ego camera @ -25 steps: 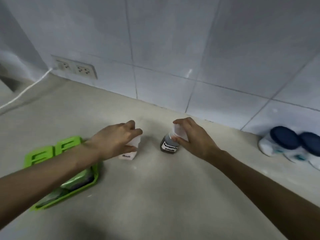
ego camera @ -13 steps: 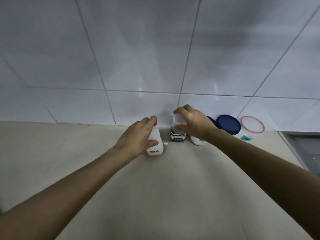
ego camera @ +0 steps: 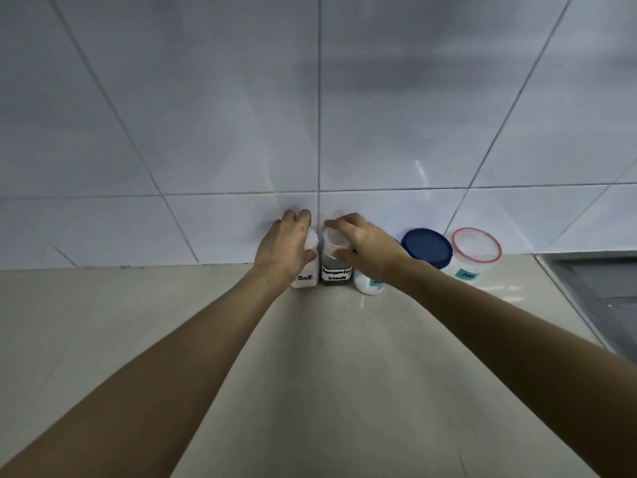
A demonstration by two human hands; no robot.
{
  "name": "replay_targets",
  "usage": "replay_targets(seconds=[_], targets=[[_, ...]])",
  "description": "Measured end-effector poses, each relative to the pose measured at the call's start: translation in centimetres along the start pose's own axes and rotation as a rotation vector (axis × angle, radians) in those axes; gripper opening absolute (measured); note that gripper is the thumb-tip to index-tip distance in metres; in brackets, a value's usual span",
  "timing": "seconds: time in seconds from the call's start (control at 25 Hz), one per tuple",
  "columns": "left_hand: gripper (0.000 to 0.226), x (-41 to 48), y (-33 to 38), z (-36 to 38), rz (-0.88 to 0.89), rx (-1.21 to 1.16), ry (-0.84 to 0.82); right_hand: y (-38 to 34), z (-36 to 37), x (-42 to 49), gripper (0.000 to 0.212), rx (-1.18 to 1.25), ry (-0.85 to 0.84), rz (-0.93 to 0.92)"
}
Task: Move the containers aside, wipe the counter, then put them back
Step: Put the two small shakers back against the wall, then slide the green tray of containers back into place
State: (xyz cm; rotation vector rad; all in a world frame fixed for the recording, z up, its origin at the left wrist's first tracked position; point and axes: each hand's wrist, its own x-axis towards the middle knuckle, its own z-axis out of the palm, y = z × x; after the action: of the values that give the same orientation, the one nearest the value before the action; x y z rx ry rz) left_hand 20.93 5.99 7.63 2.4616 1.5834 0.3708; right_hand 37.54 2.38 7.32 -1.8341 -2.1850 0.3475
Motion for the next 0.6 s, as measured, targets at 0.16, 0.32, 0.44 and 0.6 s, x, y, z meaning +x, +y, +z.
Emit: replay_targets(seconds=[0.16,0.32,0.44,0.6], targets=[[0.074,-1.4,-1.1,-1.1,-0.001,-0.127,-0.061,-0.8,0.4,-3.6,0.057,0.153,0.211,0.075],[0.062,-7.3,-4.5,-1.3,-0.049,-0.27,-0.015,-2.6,4.5,-11.1,0.036,0.315,0.427,0.125],[0.058,-15.0,-7.6,-0.1,-0.147,-0.358,-0.012,-6.0,8.9,-13.8,0.032,0.299,0.223,0.037],[0.06,-24.1,-10.8,1.2,-0.241,-0.443,0.013,-13.2,13.4,-13.3,0.025,0.337,-0.015,-0.143]])
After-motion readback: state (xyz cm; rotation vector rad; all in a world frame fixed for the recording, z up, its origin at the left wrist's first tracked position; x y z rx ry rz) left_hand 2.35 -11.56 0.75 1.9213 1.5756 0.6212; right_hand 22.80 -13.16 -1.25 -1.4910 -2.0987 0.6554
